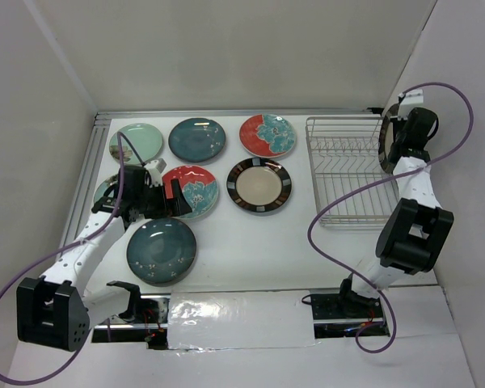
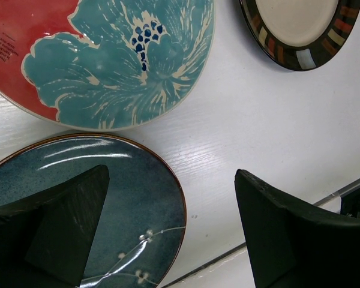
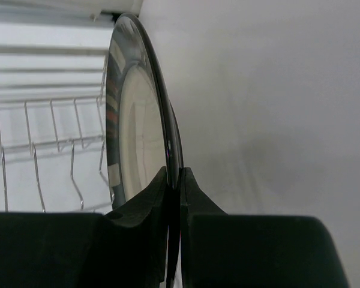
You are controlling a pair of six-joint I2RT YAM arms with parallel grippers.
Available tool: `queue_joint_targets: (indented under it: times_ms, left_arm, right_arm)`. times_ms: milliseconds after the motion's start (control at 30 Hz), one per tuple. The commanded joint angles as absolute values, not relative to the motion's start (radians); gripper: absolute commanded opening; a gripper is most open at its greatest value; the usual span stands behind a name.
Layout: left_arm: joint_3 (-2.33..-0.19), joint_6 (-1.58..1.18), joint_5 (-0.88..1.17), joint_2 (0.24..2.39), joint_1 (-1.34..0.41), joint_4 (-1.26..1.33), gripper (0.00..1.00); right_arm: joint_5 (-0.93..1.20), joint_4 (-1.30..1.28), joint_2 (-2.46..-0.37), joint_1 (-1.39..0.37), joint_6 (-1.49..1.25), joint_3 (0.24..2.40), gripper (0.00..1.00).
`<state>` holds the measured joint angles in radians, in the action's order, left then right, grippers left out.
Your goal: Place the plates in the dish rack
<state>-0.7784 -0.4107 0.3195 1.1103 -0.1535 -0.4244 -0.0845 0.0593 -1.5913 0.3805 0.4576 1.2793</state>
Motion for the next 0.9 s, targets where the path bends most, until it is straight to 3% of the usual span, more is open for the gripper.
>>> queue_joint_targets:
  times_ms: [0, 267, 367, 433, 467, 567, 800, 833, 867]
  left_arm:
    - [-0.778, -0.379, 0.333, 1.111, -0.149, -0.394, 0.98]
    - [-0.769, -0.379, 0.342, 1.111, -0.149, -0.385, 0.98]
    - [-0.769, -0.379, 0.364, 1.111, -0.149, -0.376, 0.98]
    - [-0.769, -0.390, 0.394, 1.111, -0.149, -0.367, 0.98]
    - [-0.759, -0.390, 0.394, 1.111, -0.149, -0.356, 0.98]
    - [-0.759, -0.414, 0.436, 1.111, -0.149, -0.347, 0.97]
    - [-0.769, -0.511, 0.436, 1.140, -0.205, -0.290, 0.97]
    - [-0.778, -0.528, 0.427, 1.152, -0.225, -0.261, 0.97]
    - [-0.778, -0.547, 0.426, 1.166, -0.236, -0.246, 0.97]
  right_arm:
    - [-0.069, 0.261, -1.578, 0.387, 0.428, 1.258, 0.00]
    - [-0.012, 0.250, -1.626, 0.387, 0.336, 1.223, 0.05]
    - [-0.012, 0.223, -1.638, 0.387, 0.308, 1.256, 0.17]
    - [-0.012, 0.190, -1.638, 0.387, 0.276, 1.285, 0.31]
    - [-0.012, 0.190, -1.638, 0.387, 0.262, 1.285, 0.47]
    - [-0.012, 0.146, -1.638, 0.387, 0.241, 1.330, 0.57]
    - [-0.040, 0.028, -1.511, 0.345, 0.121, 1.397, 0.71]
    - [0.001, 0.003, -1.490, 0.335, 0.100, 1.397, 0.91]
    - [0.012, 0.003, -1.470, 0.316, 0.040, 1.397, 0.93]
